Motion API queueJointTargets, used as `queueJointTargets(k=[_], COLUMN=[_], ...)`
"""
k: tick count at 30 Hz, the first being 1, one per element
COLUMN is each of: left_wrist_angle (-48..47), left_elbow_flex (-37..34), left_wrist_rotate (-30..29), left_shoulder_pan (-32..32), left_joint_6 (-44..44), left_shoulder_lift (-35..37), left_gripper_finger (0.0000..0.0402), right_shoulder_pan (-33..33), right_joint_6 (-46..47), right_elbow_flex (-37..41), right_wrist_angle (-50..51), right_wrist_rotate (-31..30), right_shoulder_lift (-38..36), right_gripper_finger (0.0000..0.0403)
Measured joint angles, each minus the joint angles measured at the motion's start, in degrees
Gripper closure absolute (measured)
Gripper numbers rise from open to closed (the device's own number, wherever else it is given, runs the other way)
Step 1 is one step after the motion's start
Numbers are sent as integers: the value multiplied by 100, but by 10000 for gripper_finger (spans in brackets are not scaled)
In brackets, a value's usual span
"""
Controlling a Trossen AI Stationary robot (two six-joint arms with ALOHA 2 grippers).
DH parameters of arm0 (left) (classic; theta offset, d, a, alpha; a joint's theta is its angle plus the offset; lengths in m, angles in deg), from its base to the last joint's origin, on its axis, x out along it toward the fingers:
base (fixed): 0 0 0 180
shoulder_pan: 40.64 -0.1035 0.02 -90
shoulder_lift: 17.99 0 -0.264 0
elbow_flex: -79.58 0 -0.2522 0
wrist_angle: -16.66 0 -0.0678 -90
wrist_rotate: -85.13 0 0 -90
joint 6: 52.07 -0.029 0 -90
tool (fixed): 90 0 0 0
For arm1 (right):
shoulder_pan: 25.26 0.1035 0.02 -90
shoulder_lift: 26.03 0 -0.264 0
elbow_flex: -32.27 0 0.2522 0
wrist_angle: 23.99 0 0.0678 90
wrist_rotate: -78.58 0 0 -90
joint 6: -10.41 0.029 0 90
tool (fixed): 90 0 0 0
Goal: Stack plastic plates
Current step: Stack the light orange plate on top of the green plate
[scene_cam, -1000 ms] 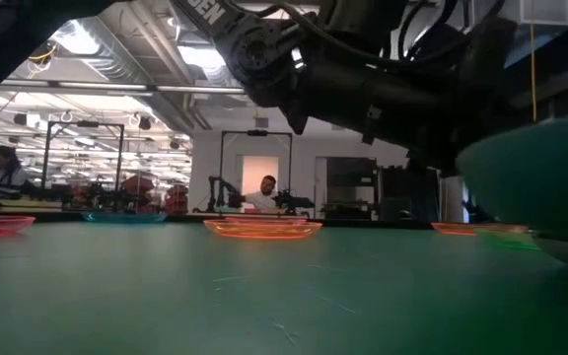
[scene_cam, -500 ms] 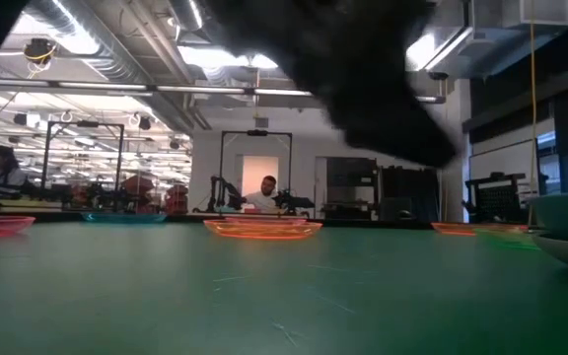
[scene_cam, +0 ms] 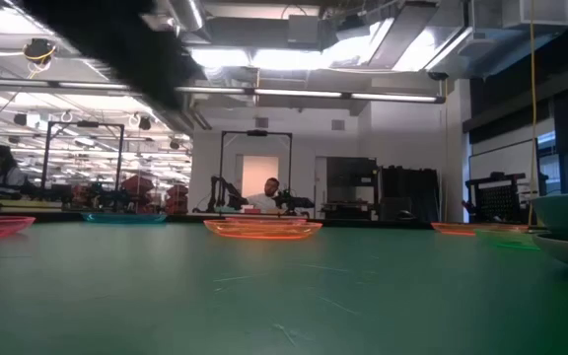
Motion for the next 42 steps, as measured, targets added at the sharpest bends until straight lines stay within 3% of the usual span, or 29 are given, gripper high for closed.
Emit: queueJointTargets(k=[4, 10, 18, 27, 30, 36, 42], left_wrist_angle=[-1032, -2068, -2060, -1432, -1211, -838, -838], left_elbow_flex=[-58, -106, -530, -1173, -1277, -1276, -947], left_wrist_rotate=[17, 167, 346, 600, 781, 1051, 951], left_shoulder_pan=[393, 900, 1226, 1296, 1243, 957, 625], left_joint_6=[582, 1493, 2059, 2495, 2602, 2572, 2325], left_shoulder_lift=[390, 366, 346, 346, 344, 344, 342], left_gripper_finger=[264, 264, 264, 270, 295, 385, 392], right_shoulder_pan=[0, 0, 0, 0, 0, 0, 0], right_joint_6=[0, 21, 24, 23, -39, -136, -136], right_elbow_flex=[251, 397, 397, 397, 397, 394, 394], right_wrist_angle=[-369, -404, -396, -367, -367, -369, -374], right_wrist_rotate=[0, -1, -2, -3, -13, -23, -26], right_shoulder_lift=[2, 2, 2, 2, 2, 2, 2], right_gripper_finger=[395, 395, 395, 395, 395, 395, 395])
